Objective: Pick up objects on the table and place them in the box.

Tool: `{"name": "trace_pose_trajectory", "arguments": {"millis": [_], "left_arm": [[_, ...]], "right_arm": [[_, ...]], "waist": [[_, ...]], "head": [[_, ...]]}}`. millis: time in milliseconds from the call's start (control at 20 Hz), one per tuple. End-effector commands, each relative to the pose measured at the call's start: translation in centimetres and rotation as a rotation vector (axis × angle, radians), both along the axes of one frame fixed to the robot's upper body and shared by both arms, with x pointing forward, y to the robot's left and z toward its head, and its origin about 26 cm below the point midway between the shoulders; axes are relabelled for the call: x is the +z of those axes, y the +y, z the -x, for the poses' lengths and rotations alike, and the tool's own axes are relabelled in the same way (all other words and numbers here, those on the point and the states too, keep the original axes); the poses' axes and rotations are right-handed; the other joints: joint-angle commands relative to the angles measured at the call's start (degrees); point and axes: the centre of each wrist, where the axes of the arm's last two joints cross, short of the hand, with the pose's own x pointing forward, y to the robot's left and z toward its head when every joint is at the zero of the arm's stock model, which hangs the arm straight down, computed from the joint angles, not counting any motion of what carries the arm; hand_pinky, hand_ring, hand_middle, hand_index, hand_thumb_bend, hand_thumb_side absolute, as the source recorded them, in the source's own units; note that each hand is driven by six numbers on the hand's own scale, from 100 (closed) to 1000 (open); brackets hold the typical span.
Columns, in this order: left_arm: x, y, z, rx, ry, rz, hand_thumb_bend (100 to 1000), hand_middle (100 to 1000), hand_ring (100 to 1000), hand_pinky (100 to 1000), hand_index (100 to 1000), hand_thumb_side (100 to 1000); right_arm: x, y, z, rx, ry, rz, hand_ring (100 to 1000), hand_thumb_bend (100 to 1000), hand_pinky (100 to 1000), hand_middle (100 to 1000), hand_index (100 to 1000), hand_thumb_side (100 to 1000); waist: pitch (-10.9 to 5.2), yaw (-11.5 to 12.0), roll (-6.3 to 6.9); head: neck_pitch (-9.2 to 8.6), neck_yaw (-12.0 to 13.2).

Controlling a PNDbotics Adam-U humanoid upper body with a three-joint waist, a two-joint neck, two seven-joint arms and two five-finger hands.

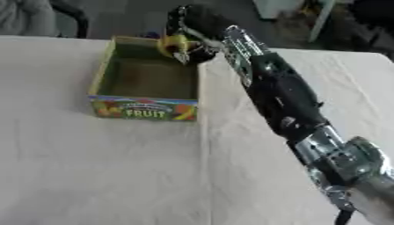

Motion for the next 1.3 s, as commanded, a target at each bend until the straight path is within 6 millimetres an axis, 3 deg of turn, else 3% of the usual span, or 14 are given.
{"name": "trace_pose_trajectory", "arguments": {"millis": [50, 300, 600, 700, 950, 1300], "left_arm": [[1.0, -0.1, -0.1, -0.017, -0.034, -0.009, 100, 455, 496, 466, 794, 738], [1.1, -0.3, -0.1, -0.023, -0.038, -0.004, 100, 454, 496, 465, 793, 740], [1.0, -0.3, -0.1, -0.02, -0.036, -0.002, 100, 454, 496, 465, 793, 743], [1.0, -0.2, -0.1, -0.018, -0.034, -0.002, 100, 453, 495, 465, 793, 742], [0.8, -0.1, 0.0, -0.014, -0.029, -0.003, 100, 453, 495, 465, 793, 742], [0.3, 0.3, 0.2, 0.008, -0.014, -0.004, 100, 452, 494, 465, 792, 739]], "right_arm": [[0.6, 0.4, -0.4, -0.005, 0.008, 0.03, 617, 100, 628, 553, 422, 216], [-1.7, 1.9, -0.7, 0.007, 0.096, 0.103, 651, 100, 646, 595, 497, 261], [-2.2, 2.3, -0.7, -0.026, 0.129, 0.158, 699, 100, 670, 661, 837, 363], [-1.9, 2.3, -0.7, -0.043, 0.116, 0.154, 705, 100, 673, 678, 887, 375], [-0.4, 2.2, -0.4, -0.062, 0.065, 0.115, 705, 100, 666, 692, 898, 351], [3.0, 1.4, 0.9, 0.0, -0.01, -0.022, 681, 100, 614, 682, 887, 218]], "waist": [[-0.59, 0.29, 0.41], [-0.15, 0.62, 0.74], [0.0, 0.63, 0.96], [-0.02, 0.44, 1.0], [-0.23, -0.25, 1.09], [-1.05, -2.81, 1.51]], "head": [[-0.75, -0.56], [-0.79, -0.92], [-0.81, -1.01], [-0.79, -0.99], [-0.76, -0.84], [-0.05, 0.7]]}}
